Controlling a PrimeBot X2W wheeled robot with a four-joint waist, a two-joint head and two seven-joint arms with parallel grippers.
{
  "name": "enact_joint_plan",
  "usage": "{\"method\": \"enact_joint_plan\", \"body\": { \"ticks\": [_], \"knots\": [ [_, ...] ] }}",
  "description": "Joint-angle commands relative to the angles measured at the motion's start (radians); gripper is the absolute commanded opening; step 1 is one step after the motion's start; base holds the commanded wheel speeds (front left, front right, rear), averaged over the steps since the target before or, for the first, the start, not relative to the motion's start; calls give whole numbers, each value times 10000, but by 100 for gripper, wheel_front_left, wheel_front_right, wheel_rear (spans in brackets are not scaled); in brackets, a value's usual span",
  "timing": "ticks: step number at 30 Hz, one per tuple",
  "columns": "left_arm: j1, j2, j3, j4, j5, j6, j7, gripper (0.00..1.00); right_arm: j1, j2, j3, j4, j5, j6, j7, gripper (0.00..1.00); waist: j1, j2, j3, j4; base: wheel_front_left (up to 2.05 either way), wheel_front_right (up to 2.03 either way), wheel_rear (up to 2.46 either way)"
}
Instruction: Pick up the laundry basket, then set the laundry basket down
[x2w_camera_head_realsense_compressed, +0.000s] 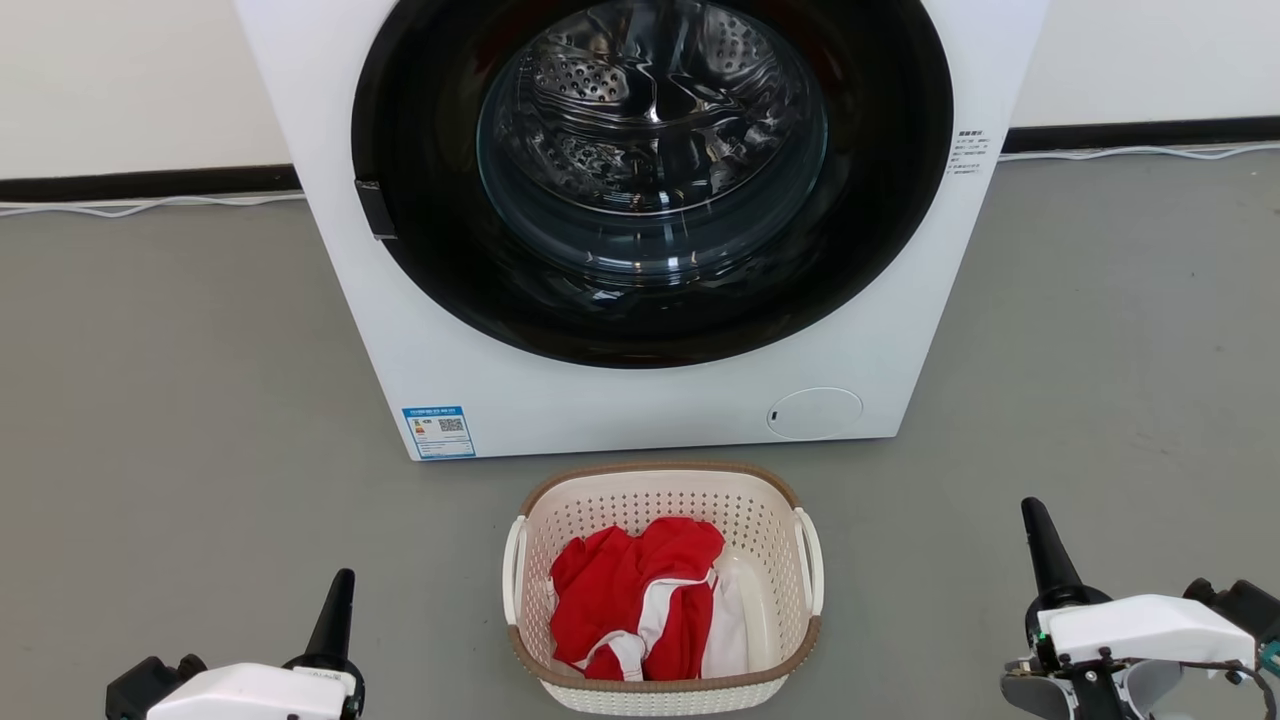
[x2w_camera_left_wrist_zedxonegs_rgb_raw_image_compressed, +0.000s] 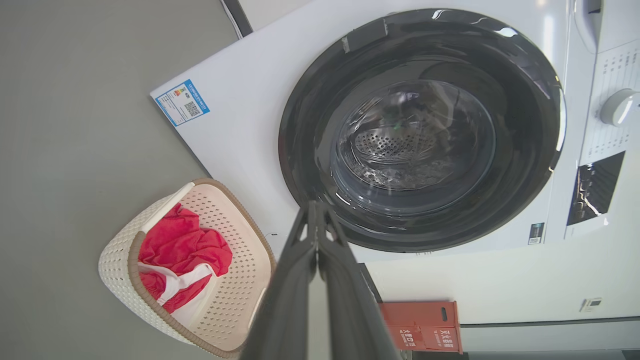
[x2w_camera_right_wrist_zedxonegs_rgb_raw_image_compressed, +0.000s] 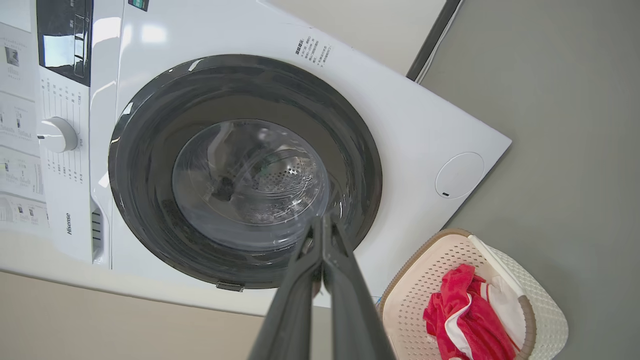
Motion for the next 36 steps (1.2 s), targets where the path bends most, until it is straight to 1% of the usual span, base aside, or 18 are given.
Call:
{"method": "enact_joint_plan", "body": {
  "ticks": [1, 2, 36],
  "knots": [
    [-572, 45, 270, -364, -332, -169, 106, 0, -146, -37, 111, -402, 430, 4, 150, 0, -1, -1, 4, 14, 0, 0, 0],
    [-572, 45, 270, -364, -332, -169, 106, 0, -146, -37, 111, -402, 430, 4, 150, 0, -1, -1, 4, 14, 0, 0, 0],
    [-764, -61, 596, -1072, -3605, -585, 1081, 0, -43, -41, -195, -1168, 4632, 0, 1128, 0, -1, -1, 65, 231, 0, 0, 0]
  ]
}}
